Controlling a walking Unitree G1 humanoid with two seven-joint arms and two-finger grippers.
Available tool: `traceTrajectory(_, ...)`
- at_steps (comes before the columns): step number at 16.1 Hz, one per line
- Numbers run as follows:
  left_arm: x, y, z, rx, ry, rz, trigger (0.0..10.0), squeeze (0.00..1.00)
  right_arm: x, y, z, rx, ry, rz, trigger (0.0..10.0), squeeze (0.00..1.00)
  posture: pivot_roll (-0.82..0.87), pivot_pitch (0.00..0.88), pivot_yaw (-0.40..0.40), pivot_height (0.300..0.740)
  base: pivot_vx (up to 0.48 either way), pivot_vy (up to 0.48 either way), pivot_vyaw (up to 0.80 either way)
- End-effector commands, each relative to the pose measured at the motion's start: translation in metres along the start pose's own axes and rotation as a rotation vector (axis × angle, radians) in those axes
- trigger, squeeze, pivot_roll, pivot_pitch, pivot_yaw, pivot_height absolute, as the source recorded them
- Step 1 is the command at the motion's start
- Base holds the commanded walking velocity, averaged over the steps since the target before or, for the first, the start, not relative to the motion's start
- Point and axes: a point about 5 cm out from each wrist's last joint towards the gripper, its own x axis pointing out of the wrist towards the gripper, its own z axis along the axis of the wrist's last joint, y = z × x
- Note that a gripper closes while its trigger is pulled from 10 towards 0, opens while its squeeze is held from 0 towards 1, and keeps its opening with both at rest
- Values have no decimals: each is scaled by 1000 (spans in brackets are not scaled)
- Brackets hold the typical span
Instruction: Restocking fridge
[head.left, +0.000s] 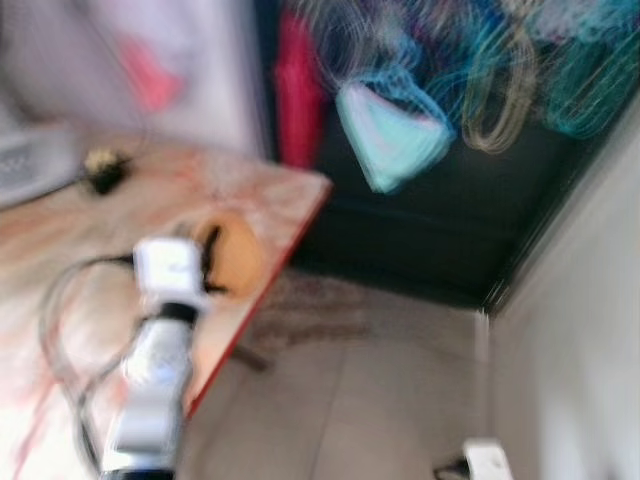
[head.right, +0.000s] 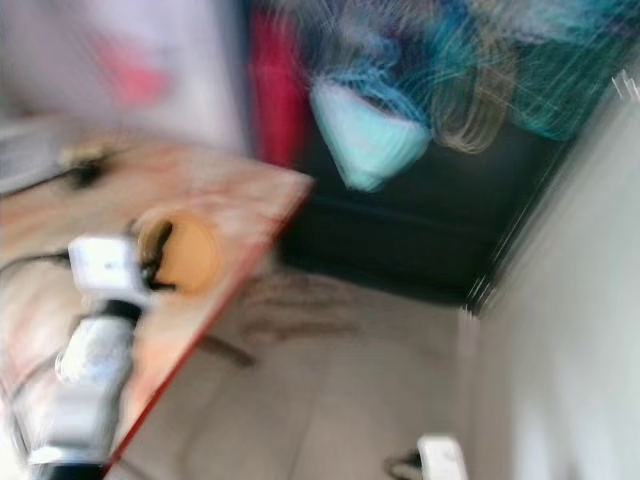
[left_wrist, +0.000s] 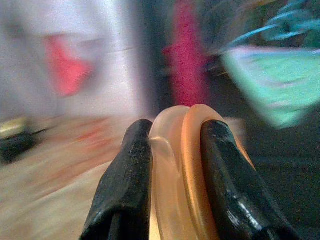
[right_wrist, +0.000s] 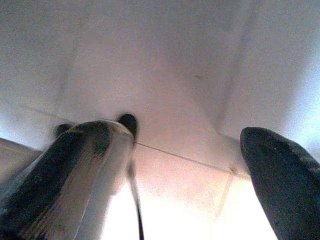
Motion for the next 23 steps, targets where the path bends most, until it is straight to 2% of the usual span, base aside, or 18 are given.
traceTrajectory(1, 0, 9, 2, 3, -11, 23, 10000, 0, 1, 6, -1, -2, 6, 14, 10000, 0, -59, 87, 46, 740, 0, 0, -769)
traceTrajectory(7, -3, 1, -1, -17, -3, -31, 10000, 0, 1, 6, -1, -1, 8, 8, 10000, 0, -59, 87, 44, 740, 0, 0, -769)
traceTrajectory(16, -7, 3, -15, -5, 57, -30, 10000, 0, 1, 6, -1, 0, 10, 12, 10000, 0, -60, 88, 44, 740, 0, 0, -769)
traceTrajectory(19, -21, 16, -57, -144, 260, 98, 10000, 0, 1, 6, -1, 1, 8, 12, 10000, 0, -74, 89, 43, 740, 0, 0, -769)
traceTrajectory(23, -48, 30, -111, -224, 508, 233, 10000, 0, 1, 5, -1, -3, 8, 10, 10000, 0, -72, 91, 38, 740, 0, 0, -769)
